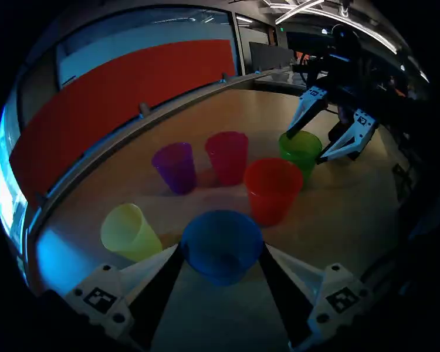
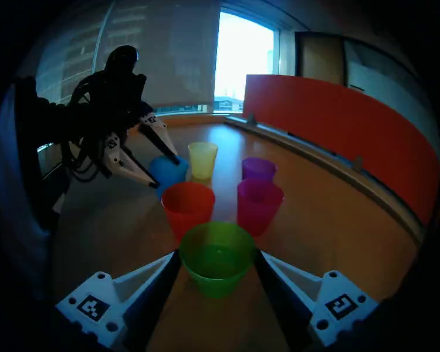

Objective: Pour water

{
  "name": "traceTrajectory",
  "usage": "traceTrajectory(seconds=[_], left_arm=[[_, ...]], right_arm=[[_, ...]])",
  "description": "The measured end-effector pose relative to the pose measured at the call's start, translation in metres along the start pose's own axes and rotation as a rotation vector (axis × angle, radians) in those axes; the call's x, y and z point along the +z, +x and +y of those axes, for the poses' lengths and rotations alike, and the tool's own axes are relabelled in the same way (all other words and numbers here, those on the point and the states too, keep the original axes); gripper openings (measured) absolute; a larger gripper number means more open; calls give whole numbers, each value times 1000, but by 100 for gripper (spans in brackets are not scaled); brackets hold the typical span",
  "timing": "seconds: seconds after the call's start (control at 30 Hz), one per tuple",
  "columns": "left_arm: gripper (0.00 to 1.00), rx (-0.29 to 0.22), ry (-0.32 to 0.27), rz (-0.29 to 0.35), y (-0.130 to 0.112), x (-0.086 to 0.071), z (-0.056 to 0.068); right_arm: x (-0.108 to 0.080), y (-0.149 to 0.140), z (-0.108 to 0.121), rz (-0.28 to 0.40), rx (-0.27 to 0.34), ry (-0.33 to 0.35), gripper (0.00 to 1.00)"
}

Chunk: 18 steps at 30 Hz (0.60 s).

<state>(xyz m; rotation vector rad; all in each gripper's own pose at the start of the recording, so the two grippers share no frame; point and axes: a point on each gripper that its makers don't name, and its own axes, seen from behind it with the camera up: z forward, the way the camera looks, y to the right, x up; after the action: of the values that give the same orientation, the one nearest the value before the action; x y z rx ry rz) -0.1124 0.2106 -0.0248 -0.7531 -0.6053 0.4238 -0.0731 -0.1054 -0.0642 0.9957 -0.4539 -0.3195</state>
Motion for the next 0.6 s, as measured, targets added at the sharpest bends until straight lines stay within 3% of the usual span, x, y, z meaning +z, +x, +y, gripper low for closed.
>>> traceTrajectory(seconds=[0.6], left_arm=[[88, -36, 7, 2, -11, -3, -5]], right_arm=[[-7, -7, 3, 6, 46, -20, 93]])
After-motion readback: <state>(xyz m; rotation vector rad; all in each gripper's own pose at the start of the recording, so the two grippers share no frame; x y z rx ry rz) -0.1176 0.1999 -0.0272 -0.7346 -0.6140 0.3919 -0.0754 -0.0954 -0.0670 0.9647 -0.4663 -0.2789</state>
